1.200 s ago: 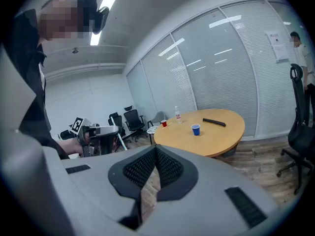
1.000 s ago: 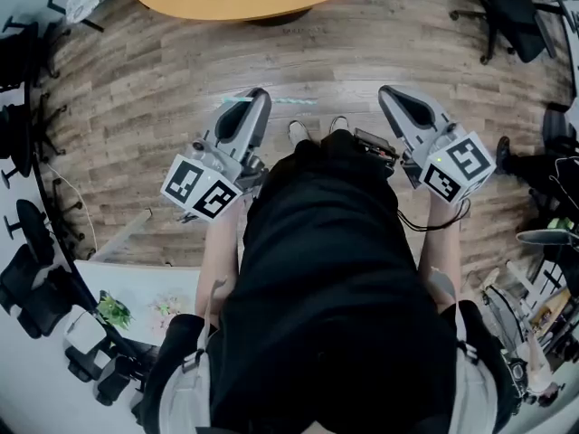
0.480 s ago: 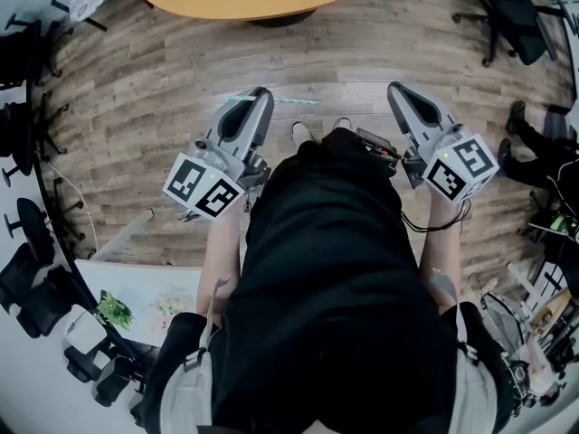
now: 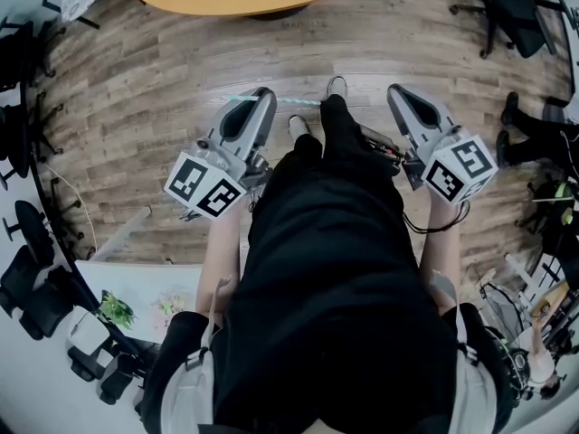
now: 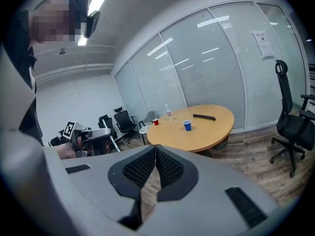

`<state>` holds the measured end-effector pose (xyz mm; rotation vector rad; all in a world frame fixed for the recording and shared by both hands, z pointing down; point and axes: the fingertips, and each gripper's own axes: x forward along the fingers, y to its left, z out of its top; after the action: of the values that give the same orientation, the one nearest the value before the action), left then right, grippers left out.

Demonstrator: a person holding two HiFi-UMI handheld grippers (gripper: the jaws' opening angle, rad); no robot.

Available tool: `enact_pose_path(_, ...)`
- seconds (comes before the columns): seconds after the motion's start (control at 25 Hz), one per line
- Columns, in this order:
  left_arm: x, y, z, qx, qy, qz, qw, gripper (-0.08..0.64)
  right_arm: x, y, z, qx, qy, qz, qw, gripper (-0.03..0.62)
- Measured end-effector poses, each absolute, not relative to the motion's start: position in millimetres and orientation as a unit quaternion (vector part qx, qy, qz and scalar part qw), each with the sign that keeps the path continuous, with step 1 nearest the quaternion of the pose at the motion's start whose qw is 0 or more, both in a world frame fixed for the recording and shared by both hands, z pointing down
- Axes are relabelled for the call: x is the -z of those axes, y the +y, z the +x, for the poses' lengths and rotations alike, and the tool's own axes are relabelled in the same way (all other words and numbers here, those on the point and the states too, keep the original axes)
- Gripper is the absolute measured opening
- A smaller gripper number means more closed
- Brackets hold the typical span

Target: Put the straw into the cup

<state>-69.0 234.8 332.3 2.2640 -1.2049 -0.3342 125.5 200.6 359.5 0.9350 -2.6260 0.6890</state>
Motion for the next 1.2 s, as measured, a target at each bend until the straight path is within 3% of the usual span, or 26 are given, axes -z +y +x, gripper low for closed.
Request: enact_pose_path(1.2, -305, 45, 1, 0.102, -0.459, 0.845, 0.255, 0.035, -357, -6, 175, -0.245, -0.916, 0.304, 0.096, 0.018)
